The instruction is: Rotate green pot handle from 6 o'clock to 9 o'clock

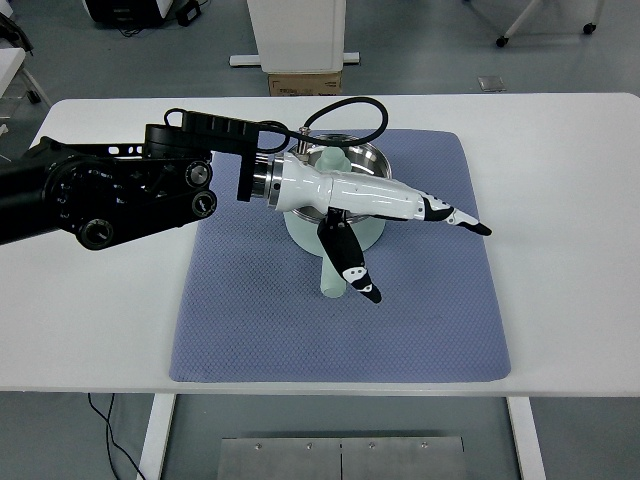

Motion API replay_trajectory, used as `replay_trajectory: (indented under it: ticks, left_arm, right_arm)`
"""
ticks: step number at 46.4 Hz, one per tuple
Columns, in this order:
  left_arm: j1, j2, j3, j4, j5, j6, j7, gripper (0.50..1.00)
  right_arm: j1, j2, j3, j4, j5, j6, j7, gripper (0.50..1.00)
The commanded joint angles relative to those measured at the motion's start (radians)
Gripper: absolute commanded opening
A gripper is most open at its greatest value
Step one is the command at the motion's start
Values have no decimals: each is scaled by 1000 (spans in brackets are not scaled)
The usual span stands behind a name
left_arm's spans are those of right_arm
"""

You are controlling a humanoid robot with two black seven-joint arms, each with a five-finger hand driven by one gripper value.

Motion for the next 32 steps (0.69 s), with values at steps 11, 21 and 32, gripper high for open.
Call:
replay_trajectory:
  ticks: [11, 21, 32]
  left_arm:
    - [-39, 0, 8, 2, 96, 0, 0, 1000]
    - [-70, 1, 68, 0, 153, -4, 0, 1000]
    - [-116, 10, 105, -8, 214, -75, 0, 1000]
  right_arm:
    - [0, 0, 0, 0, 0, 0, 0, 1000]
    - [0, 0, 0, 0, 0, -1, 0, 1000]
    - [0, 0, 0, 0, 0, 0, 0, 1000]
